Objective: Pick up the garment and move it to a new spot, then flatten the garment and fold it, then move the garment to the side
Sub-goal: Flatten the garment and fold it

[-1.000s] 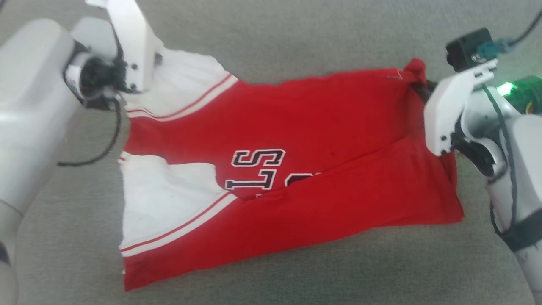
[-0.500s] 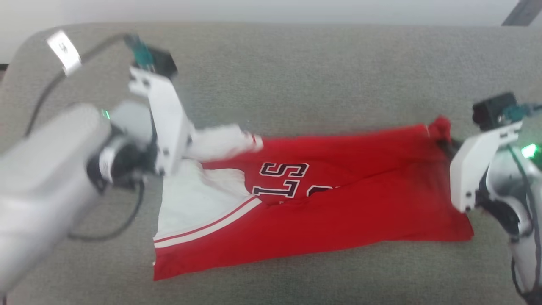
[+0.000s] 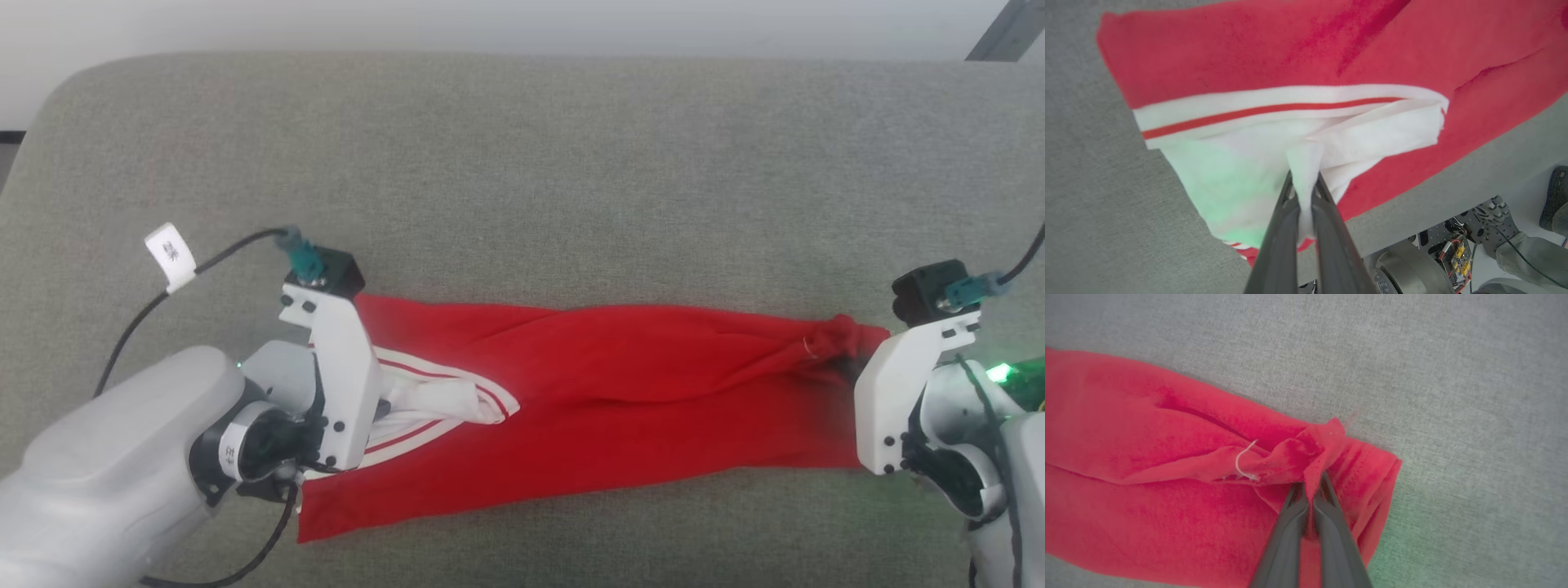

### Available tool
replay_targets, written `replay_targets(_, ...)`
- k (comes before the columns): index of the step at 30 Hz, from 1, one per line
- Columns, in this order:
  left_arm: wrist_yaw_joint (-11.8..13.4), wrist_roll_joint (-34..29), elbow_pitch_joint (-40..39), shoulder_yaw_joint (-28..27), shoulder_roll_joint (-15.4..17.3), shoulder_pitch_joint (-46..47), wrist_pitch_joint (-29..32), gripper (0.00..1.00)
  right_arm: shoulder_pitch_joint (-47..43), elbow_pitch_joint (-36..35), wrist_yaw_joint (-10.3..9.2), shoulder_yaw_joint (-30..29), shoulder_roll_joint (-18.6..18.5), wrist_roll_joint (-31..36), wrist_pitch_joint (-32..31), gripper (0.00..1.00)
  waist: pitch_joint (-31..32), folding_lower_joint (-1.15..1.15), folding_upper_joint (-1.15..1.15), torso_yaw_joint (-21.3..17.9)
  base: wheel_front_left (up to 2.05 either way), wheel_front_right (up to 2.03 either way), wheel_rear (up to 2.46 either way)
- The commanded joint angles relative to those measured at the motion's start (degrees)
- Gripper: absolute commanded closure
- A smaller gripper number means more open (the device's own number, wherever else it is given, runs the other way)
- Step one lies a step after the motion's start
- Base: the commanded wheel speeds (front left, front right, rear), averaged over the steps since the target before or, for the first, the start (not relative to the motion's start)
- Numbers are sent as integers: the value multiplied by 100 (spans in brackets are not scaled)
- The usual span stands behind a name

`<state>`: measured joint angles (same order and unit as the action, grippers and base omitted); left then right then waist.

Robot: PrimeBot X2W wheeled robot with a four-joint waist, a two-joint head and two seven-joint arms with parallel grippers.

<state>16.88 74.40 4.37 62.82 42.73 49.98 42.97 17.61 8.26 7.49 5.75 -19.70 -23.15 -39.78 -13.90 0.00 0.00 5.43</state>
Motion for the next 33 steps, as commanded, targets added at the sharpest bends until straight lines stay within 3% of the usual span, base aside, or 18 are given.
replay_targets(1,-63,21,111,-14,-25,-115,-102,100,-8,75,0,17,43,-38,27,100,26,0,0,-22,0,0,0)
replay_targets(2,-101,66,197,-52,-67,-164,-174,100,21,102,0,41,40,-28,49,100,48,0,0,-29,0,0,0)
replay_targets(3,-128,91,281,-62,-91,-210,-221,100,62,120,0,60,36,-25,77,69,73,0,0,-31,0,0,0)
replay_targets(4,-173,98,367,-69,-94,-247,-284,88,80,164,0,71,45,-40,105,52,110,0,0,-36,0,0,0)
replay_targets(5,-224,52,426,-92,-101,-260,-386,54,87,197,0,87,52,-69,117,16,146,0,0,-39,0,0,0)
replay_targets(6,-266,29,475,-111,-113,-288,-484,9,95,214,0,96,55,-102,113,0,185,0,0,-36,0,0,0)
replay_targets(7,-299,51,520,-125,-128,-338,-555,0,98,221,0,89,53,-146,119,0,232,0,0,-31,0,0,0)
replay_targets(15,-589,-184,591,-349,-27,-594,-1539,0,-123,111,0,-97,-138,-401,-24,0,557,0,0,61,0,0,0)
replay_targets(33,-863,-901,1043,-1171,135,-1528,-5134,0,-441,539,0,-945,-97,-523,-663,0,671,0,0,534,0,0,0)
